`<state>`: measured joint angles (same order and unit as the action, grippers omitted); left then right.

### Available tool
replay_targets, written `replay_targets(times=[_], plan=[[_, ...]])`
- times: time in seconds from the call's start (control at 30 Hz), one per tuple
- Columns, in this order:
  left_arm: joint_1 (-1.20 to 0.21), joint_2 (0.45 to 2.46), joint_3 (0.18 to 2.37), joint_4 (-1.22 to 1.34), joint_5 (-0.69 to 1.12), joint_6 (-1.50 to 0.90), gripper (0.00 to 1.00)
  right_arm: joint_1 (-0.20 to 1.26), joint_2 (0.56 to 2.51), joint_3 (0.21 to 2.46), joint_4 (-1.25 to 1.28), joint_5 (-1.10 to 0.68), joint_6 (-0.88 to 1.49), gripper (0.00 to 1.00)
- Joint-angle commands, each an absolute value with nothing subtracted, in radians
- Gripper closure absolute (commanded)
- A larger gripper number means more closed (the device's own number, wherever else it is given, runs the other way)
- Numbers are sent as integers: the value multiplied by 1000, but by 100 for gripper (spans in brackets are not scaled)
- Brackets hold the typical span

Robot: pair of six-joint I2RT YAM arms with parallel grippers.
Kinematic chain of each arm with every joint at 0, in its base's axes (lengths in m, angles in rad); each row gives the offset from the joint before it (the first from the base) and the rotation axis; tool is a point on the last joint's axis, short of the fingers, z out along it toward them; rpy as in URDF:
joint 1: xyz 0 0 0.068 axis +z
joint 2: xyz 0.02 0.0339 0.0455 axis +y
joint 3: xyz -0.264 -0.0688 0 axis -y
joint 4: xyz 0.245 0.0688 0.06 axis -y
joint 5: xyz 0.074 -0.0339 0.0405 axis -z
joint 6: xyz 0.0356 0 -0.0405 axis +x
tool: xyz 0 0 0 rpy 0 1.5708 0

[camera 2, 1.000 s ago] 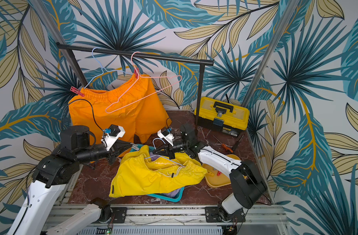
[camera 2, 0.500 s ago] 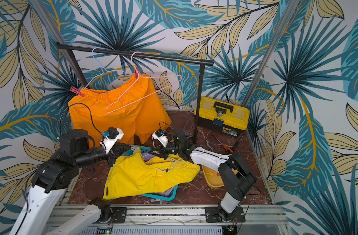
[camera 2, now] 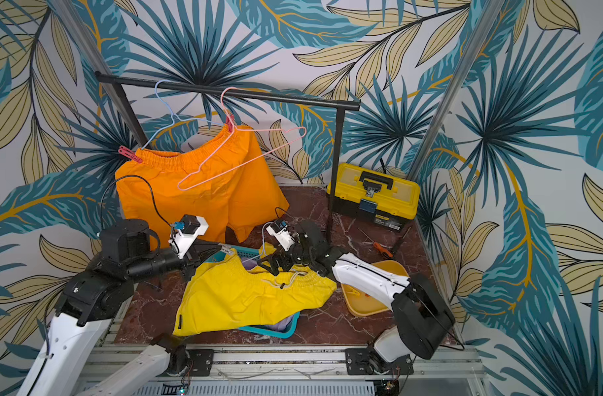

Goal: Remove the clothespins securing shorts to the hanger
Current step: Remove the clothespin from the hanger, then place the clothespin in the storage box.

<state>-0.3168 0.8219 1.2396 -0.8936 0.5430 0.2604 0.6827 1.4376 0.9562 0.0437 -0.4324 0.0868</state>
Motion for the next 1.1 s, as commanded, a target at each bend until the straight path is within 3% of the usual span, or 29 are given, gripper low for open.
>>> replay_targets(times=[0.0,0.2,0.43,0.8,1.07], plan=[[-310,811,1229,-874,567,250,100,687,1327,931,-91,-272,102,1],[-311,819,1229,-855,625,221,100,680,1174,915,-329,-40,56,1],[-357,848,1196,-764,679,131,100,664,1013,859,-360,150,128,0],[-856,1176,1277,-533,402,72,100,663,547,763,-461,558,219,0],[-969,1508,1504,-452,433,81,100,663,223,734,-503,734,228,0]])
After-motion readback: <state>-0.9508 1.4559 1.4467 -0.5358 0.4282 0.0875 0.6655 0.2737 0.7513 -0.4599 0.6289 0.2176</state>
